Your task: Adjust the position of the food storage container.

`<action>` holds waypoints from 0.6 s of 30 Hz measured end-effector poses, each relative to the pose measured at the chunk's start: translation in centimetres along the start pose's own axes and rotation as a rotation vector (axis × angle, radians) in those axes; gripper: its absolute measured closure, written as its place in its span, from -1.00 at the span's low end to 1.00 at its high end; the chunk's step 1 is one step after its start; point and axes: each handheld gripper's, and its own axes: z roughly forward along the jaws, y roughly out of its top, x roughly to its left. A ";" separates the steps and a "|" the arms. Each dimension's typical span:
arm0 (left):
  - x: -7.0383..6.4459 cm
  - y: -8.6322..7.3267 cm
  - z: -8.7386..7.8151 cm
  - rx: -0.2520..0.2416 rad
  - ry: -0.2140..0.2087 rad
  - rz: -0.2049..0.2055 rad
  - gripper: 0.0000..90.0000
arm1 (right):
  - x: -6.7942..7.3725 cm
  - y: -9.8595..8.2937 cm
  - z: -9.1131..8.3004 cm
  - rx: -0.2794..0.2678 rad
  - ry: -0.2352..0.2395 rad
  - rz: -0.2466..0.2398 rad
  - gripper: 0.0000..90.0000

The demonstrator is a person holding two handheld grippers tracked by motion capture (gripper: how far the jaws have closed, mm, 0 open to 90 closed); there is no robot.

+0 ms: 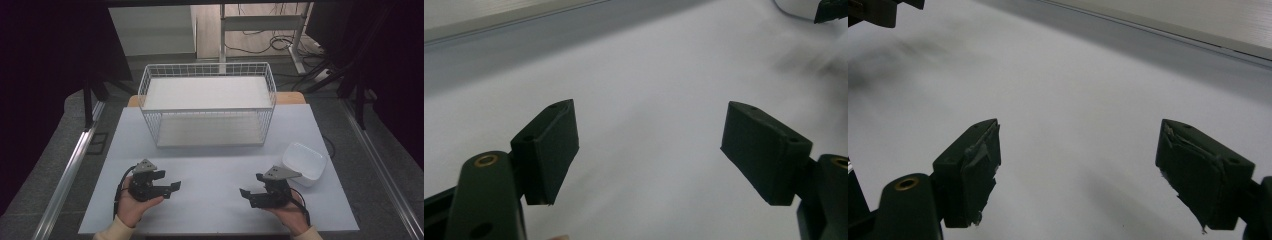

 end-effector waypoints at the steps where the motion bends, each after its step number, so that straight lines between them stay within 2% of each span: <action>1: 0.0 0.0 0.0 0.000 0.000 0.000 -0.49 | 0.0 0.0 0.0 0.000 0.000 0.001 -0.60; 10: 0.0 0.0 0.0 0.003 -0.003 -0.002 -0.50 | 0.2 0.1 0.0 0.006 0.006 -0.010 -0.58; 18: 0.1 0.0 -0.2 -0.001 -0.002 -0.006 -0.50 | 0.1 0.3 -0.3 0.010 -0.011 -0.010 -0.55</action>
